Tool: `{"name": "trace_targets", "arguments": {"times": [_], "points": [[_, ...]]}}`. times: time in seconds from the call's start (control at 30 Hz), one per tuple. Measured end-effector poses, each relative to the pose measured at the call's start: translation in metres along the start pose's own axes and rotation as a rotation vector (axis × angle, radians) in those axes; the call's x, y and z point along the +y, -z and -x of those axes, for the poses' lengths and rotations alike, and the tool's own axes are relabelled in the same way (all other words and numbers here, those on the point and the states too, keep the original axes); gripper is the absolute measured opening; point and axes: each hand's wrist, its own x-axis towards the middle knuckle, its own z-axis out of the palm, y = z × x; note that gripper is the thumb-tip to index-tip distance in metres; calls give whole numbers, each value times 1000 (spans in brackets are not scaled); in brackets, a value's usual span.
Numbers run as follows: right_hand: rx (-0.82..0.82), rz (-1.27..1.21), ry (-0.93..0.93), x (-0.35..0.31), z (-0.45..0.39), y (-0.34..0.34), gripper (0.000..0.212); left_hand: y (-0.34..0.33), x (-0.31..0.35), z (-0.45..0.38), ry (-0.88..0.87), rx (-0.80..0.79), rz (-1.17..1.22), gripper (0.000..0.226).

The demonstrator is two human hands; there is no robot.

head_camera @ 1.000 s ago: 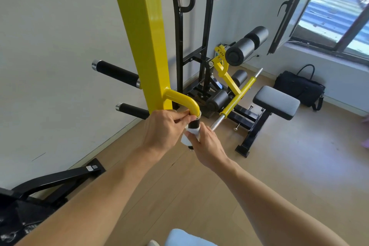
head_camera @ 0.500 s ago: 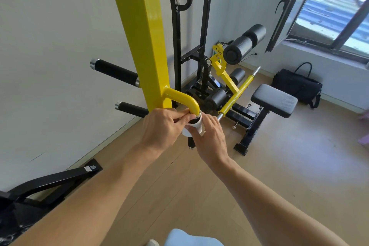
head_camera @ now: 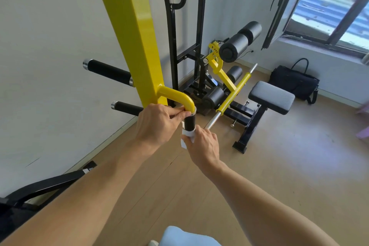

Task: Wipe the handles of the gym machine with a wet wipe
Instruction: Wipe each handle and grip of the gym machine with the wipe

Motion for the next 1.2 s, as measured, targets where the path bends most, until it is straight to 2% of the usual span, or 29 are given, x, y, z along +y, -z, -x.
{"name": "trace_targets", "arguments": {"times": [0.03, 0.17, 0.2, 0.23, 0.33, 0.37, 0.4, 0.5, 0.57, 0.7, 0.73, 0.77, 0.9, 0.97, 1.07, 1.1, 1.13, 1.2], "points": [[18, 4, 14, 0, -1, 0, 23, 0, 0, -1, -3, -4, -18, 35], [281, -91, 183, -12, -12, 17, 35, 1, -4, -5, -14, -11, -31, 36], [284, -96, 196, -13, -13, 18, 36, 1, -5, -5, -16, -15, -30, 37], [239, -68, 188, -10, -12, 15, 35, 0, -5, -5, -17, -18, -28, 36], [-36, 39, 43, 7, 0, -12, 23, -2, -5, -4, -7, -25, -13, 37], [-65, 31, 21, 11, 2, -16, 21, -2, -6, -4, -4, -29, -5, 39], [-33, 1, 36, 10, 1, -15, 21, -3, -7, -5, 0, -31, 2, 39], [206, -127, 175, -5, -15, 5, 30, -1, -8, -7, -10, -27, -9, 36], [231, -193, 205, -12, -20, 11, 31, -1, -7, -7, -16, -21, -14, 35], [-113, -63, -7, 9, -4, -20, 18, -4, -7, -7, 10, -35, 3, 38], [-142, -49, -20, 13, -4, -22, 18, -4, -7, -8, 13, -35, 0, 39], [-110, -68, 2, 13, -7, -19, 19, -4, -7, -9, 13, -33, -7, 39], [230, -242, 237, -9, -26, 13, 28, -4, -6, -11, 7, -14, -22, 35], [178, -253, 216, -8, -23, 9, 27, -5, -5, -9, 12, -23, 3, 34], [-109, -104, 40, 13, -10, -16, 16, -7, -4, -8, 24, -29, 27, 35], [-135, -84, 36, 17, -9, -18, 16, -8, -4, -8, 24, -30, 29, 36], [-96, -101, 68, 17, -12, -16, 17, -8, -4, -8, 22, -30, 23, 36], [85, -208, 184, 4, -21, 0, 20, -7, -5, -8, 16, -17, 9, 36]]}}
